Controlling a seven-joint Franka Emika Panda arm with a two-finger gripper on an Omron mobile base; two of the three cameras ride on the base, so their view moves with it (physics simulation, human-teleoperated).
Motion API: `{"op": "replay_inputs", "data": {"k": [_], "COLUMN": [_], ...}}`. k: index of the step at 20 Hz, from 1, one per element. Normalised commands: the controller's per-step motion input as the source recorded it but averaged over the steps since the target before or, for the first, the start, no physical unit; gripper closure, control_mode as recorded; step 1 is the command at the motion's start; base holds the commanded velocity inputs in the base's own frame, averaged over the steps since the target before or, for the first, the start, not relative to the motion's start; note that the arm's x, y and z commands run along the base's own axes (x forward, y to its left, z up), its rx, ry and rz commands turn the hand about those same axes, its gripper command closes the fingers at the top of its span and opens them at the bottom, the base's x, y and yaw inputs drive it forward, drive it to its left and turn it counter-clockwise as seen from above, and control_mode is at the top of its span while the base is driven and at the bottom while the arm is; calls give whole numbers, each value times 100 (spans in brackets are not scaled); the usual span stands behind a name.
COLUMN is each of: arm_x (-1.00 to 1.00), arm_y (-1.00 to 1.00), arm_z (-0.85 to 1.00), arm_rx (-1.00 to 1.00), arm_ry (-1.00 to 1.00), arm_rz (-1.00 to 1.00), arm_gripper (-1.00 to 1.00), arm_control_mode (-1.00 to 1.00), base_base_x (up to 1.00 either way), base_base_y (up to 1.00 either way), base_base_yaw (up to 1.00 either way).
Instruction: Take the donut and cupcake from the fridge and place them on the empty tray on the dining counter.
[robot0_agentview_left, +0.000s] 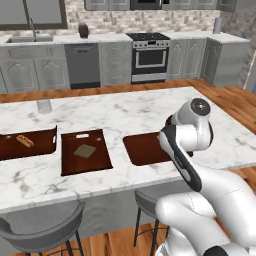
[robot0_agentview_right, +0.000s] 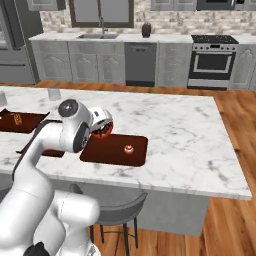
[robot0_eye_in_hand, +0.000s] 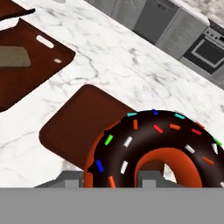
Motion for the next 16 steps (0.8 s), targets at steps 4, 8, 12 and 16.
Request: {"op": "replay_inputs", "data": {"k": [4, 8, 12, 16], "arm_x": [41, 40, 45, 33], "arm_y": [1, 0, 13, 20], "arm_z": [-40, -44, -44, -45], "arm_rx": [-5, -2, 0, 0], "arm_ry": [15, 18, 15, 12], "arm_rz": [0, 0, 0, 0], "arm_gripper": [100, 100, 100, 100], "arm_control_mode": [-100, -100, -100, -100], "base_base_x": [0, 0, 0, 0], "base_base_y": [0, 0, 0, 0], "base_base_yaw": [0, 0, 0, 0]}}
